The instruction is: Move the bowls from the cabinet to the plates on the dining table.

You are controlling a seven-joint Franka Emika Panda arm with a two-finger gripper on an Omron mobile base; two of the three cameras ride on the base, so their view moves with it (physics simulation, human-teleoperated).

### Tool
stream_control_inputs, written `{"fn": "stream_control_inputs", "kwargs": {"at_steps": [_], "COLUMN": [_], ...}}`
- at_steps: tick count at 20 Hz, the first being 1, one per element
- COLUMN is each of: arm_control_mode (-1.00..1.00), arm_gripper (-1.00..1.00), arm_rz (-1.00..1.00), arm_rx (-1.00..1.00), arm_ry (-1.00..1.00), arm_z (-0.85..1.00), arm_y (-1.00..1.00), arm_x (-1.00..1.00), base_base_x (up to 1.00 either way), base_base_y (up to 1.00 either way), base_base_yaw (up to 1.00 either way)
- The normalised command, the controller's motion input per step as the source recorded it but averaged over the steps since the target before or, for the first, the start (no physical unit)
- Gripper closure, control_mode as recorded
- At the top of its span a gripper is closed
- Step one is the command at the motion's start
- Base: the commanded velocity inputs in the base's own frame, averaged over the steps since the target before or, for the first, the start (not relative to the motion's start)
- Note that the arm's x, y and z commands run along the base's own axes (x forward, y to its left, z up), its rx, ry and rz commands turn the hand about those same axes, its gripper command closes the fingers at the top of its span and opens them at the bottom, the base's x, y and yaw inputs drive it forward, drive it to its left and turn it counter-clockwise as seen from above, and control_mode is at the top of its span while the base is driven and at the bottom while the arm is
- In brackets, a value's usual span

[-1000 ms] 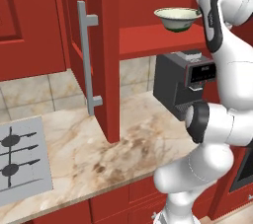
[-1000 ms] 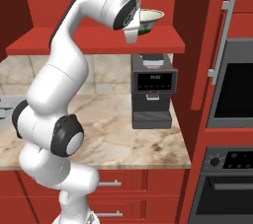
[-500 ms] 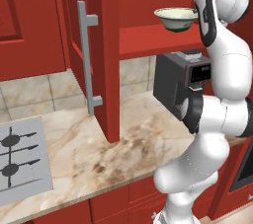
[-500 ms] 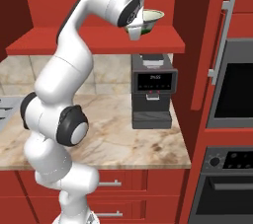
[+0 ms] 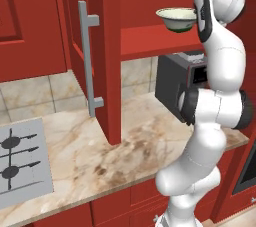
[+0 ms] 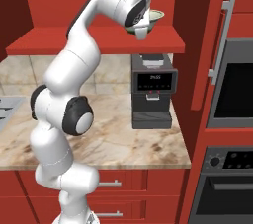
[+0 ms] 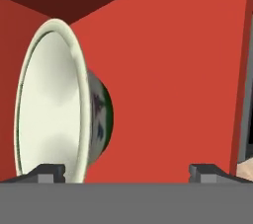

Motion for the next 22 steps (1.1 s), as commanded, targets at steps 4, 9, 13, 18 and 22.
{"fn": "stream_control_inputs", "kwargs": {"at_steps": [4,9,13,18,22], "arm_control_mode": [-1.0,-1.0,-1.0,-1.0,-1.0], "arm_gripper": [-1.0,-1.0,-1.0,-1.0,-1.0], "arm_rz": [0.0,0.0,0.0,0.0,0.0], "arm_rx": [0.0,0.0,0.0,0.0,0.0], "arm_ry": [0.0,0.0,0.0,0.0,0.04], "arm_z": [-0.04,0.0,0.0,0.0,0.0], "arm_y": [-0.1,-0.01,-0.03,-0.11,-0.09], "arm_x": [0.41,0.42,0.42,0.31,0.04], "base_base_x": [0.0,0.0,0.0,0.0,0.0], "base_base_y": [0.0,0.0,0.0,0.0,0.0], "base_base_yaw": [0.0,0.0,0.0,0.0,0.0]}}
